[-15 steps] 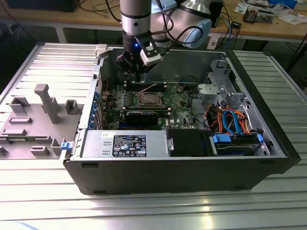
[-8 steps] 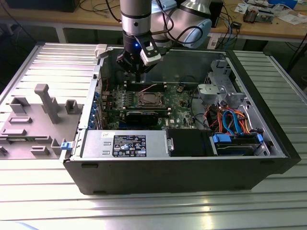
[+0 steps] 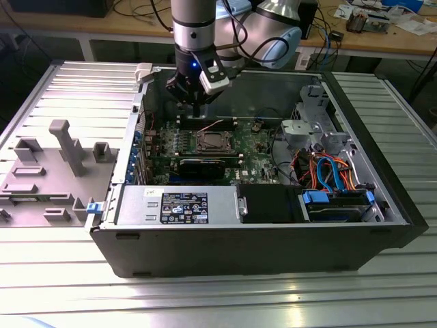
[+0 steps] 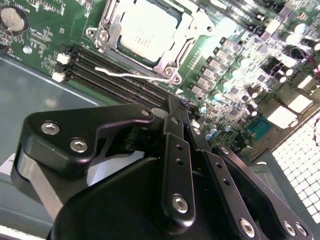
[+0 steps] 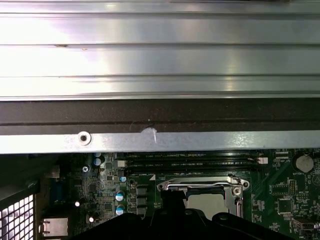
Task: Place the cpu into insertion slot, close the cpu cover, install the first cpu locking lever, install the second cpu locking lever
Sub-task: 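Install the first cpu locking lever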
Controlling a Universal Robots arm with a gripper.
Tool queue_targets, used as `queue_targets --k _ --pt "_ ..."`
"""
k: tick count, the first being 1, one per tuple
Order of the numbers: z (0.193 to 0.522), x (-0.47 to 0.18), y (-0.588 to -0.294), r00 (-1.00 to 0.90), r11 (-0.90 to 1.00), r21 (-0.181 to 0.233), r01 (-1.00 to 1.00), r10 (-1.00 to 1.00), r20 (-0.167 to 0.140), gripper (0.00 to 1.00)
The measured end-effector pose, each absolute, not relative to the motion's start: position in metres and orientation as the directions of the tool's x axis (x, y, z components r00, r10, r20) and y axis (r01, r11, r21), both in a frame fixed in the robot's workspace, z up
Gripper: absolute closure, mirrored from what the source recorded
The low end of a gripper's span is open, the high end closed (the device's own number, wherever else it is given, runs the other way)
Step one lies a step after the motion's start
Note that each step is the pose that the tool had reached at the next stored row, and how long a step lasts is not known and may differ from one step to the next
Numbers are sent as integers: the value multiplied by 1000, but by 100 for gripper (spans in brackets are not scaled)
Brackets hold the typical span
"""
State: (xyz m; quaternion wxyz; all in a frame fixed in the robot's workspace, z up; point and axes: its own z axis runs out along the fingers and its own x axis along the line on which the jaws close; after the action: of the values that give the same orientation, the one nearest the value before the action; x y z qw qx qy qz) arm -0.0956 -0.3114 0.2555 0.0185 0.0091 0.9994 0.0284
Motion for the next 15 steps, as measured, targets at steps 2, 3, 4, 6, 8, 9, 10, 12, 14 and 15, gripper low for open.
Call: queue_targets --k 2,3,4,6,8,9,10,12,14,15 --pt "255 -96 -312 -999 998 62 17 19 -36 89" --pt "255 -96 -313 -999 998 63 17 20 -36 89" --pt "254 -96 -314 -999 998 63 18 20 -36 89" --pt "254 -95 -315 -999 998 64 19 21 -36 89" --pt "252 -95 -315 -999 998 64 21 23 -36 89" --pt "251 -94 -315 -999 998 66 23 25 -36 89" --pt "250 -93 -315 -999 997 68 24 26 -36 89" --pt "247 -91 -316 -999 997 75 28 30 -36 89" --pt "247 -91 -316 -999 997 75 29 31 -36 89" --pt "247 -91 -316 -999 997 75 29 31 -36 89"
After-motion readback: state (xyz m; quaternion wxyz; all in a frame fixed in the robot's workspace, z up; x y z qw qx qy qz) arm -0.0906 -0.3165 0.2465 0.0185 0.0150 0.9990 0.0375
